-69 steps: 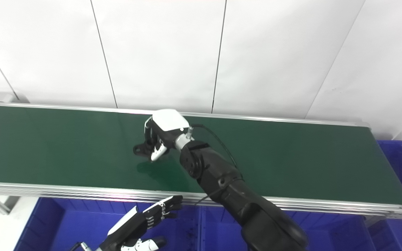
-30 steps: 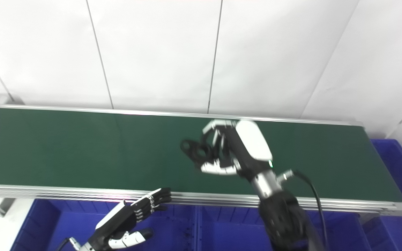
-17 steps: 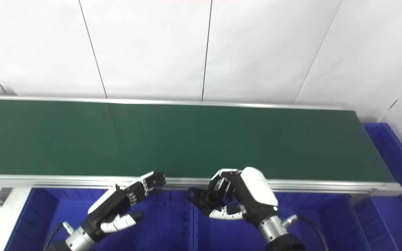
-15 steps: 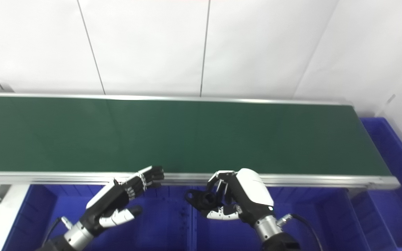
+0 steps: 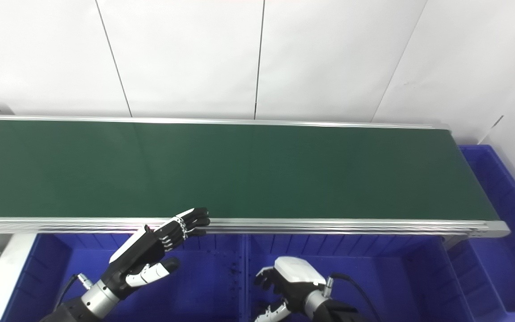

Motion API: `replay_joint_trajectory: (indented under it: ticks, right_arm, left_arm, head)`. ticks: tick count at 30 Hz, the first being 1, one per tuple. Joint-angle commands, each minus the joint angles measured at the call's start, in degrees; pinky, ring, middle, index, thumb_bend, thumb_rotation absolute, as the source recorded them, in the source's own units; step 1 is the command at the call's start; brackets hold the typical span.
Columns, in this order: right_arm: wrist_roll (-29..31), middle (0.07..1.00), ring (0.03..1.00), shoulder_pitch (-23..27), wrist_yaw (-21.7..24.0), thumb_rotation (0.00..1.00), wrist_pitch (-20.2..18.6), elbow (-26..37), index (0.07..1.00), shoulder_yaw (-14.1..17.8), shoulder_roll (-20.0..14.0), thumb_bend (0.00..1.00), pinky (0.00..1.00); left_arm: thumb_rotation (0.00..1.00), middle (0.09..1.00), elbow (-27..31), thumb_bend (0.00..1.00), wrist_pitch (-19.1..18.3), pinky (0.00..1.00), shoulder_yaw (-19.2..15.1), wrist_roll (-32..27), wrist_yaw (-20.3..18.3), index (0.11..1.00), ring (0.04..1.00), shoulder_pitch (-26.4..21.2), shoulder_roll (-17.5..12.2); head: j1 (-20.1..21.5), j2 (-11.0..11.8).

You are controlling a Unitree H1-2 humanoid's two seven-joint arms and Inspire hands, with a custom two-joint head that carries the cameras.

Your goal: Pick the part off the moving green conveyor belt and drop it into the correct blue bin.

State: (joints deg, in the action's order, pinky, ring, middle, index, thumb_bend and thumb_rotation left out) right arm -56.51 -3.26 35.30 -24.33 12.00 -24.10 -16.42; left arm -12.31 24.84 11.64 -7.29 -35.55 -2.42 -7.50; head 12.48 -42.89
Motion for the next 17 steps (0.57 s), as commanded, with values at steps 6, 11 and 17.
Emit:
replay_joint_trajectory:
  ticks: [6, 11, 17]
  right_arm:
    - [-0.51, 0.752, 0.711, -1.36, -11.05, 0.31, 2.04, 4.26, 0.772, 3.05, 1.62, 0.68, 0.64]
    - [3.70, 0.576, 0.520, -3.71, -20.57, 0.23, 6.07, 6.26, 0.638, 5.72, 3.66, 0.62, 0.48]
    - [12.77, 0.552, 0.486, -7.05, -34.57, 0.17, 16.45, 5.96, 0.606, 9.47, 6.77, 0.61, 0.43]
  left_arm:
    - [0.66, 0.935, 1.85, 0.48, 2.03, 0.86, -0.03, -1.07, -0.06, 0.914, 0.911, -0.62, -0.23]
    - [0.66, 0.936, 2.06, 0.48, 2.03, 0.86, 0.24, -1.34, -0.07, 0.915, 0.912, -0.37, -0.28]
    - [0.64, 0.934, 1.75, 0.48, 2.00, 0.86, 0.34, -1.55, -0.22, 0.914, 0.912, -0.23, -0.22]
  head:
    - [0.14, -0.12]
    - [0.16, -0.28]
    - [0.13, -0.39]
